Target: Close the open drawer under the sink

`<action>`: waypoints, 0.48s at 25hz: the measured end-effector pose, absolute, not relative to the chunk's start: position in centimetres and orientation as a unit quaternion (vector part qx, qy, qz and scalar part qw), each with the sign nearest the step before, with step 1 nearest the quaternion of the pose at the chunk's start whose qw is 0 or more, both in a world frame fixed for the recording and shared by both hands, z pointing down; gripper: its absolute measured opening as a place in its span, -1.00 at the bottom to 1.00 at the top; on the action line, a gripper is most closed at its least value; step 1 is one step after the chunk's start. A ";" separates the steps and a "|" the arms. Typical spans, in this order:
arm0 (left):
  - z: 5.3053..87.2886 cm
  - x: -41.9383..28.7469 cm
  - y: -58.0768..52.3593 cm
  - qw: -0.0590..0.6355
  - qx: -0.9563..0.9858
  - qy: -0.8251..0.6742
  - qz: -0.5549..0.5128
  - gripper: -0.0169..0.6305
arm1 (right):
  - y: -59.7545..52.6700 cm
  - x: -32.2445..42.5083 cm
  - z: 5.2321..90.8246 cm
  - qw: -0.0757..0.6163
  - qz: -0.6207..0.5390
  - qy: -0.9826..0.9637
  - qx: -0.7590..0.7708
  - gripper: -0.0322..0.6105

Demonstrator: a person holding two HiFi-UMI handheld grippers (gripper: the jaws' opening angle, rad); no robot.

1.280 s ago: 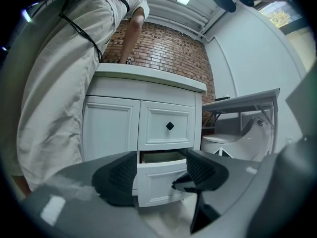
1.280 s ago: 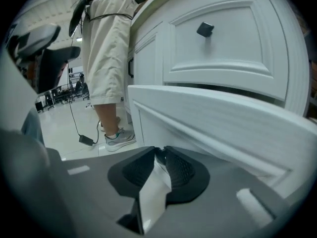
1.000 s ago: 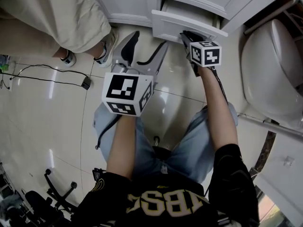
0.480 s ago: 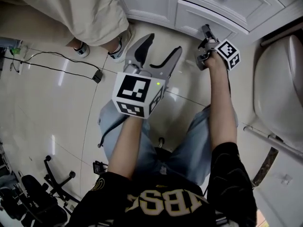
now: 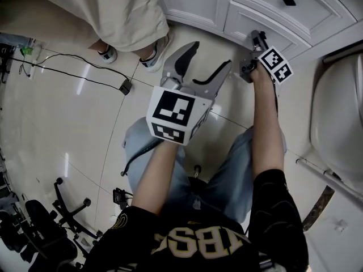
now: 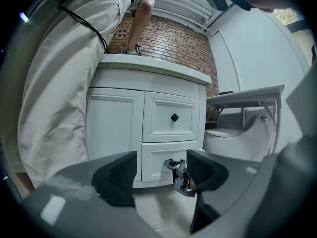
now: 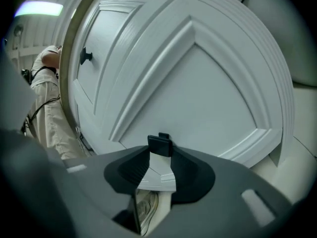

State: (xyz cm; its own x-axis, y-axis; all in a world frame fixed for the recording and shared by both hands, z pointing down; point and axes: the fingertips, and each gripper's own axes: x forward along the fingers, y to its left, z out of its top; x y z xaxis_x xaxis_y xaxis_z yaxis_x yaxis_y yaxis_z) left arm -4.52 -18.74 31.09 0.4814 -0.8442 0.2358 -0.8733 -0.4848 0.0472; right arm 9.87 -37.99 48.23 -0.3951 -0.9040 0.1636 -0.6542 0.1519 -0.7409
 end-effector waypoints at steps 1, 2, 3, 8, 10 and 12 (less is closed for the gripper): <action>31.1 -4.6 -18.7 0.079 0.857 -0.502 0.091 0.03 | -38.0 9.9 48.3 0.158 -0.384 0.742 -0.526 -0.51; 31.1 -4.7 -18.7 0.078 0.856 -0.503 0.092 0.03 | -38.0 9.9 48.3 0.155 -0.385 0.744 -0.524 -0.51; 31.1 -4.8 -18.8 0.077 0.856 -0.504 0.092 0.03 | -38.0 9.9 48.2 0.155 -0.388 0.745 -0.519 -0.51; 31.0 -5.3 -19.3 0.083 0.853 -0.508 0.084 0.03 | -36.0 10.0 48.6 0.158 -0.438 0.732 -0.498 -0.53; 30.6 -5.4 -19.2 0.083 0.854 -0.508 0.077 0.03 | -34.5 9.6 47.7 0.135 -0.431 0.741 -0.496 -0.54; 30.3 -5.1 -19.1 0.080 0.856 -0.506 0.070 0.03 | -33.0 9.2 45.6 0.110 -0.400 0.766 -0.491 -0.54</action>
